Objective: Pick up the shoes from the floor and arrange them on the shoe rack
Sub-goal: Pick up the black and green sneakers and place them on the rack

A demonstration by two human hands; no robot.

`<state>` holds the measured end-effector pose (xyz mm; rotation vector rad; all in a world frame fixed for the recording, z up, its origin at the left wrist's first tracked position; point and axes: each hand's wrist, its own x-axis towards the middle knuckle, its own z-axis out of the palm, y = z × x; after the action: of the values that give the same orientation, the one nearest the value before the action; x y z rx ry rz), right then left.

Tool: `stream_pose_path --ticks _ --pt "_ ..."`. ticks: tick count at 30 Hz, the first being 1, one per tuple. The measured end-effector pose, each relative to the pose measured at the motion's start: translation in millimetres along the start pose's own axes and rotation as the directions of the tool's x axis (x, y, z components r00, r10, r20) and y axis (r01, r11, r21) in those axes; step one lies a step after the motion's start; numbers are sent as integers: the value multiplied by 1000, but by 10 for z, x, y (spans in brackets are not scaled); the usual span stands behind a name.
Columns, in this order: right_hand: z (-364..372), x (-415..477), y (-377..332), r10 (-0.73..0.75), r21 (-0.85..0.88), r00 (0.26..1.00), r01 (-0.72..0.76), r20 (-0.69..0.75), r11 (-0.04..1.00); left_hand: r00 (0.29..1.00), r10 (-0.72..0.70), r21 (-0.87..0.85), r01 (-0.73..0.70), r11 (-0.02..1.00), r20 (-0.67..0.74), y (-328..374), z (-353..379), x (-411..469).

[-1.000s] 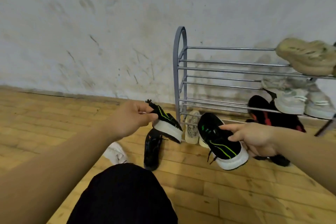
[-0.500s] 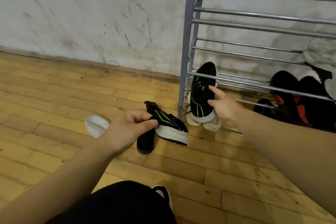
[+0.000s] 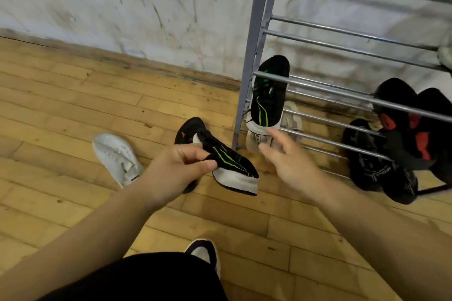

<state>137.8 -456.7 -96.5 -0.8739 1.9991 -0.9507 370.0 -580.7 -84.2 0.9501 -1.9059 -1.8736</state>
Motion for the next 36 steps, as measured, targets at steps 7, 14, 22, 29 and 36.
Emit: stream_pose_path --ticks 7,14,22,29,36 --pt "140 -546 241 230 577 906 -406 356 709 983 33 -36 -27 999 180 173 225 -211" --pt "-541 -849 408 79 458 960 -199 268 866 969 -47 208 -5 978 241 465 489 -355" --pt "-1306 -886 659 59 423 950 -192 307 885 997 -48 462 17 887 55 521 742 132" --pt "-1533 -777 846 77 340 937 -200 342 919 980 -150 502 65 863 132 305 1030 984" --pt "-1789 -823 976 78 319 949 -179 305 931 982 -177 255 155 955 68 116 1405 1453"
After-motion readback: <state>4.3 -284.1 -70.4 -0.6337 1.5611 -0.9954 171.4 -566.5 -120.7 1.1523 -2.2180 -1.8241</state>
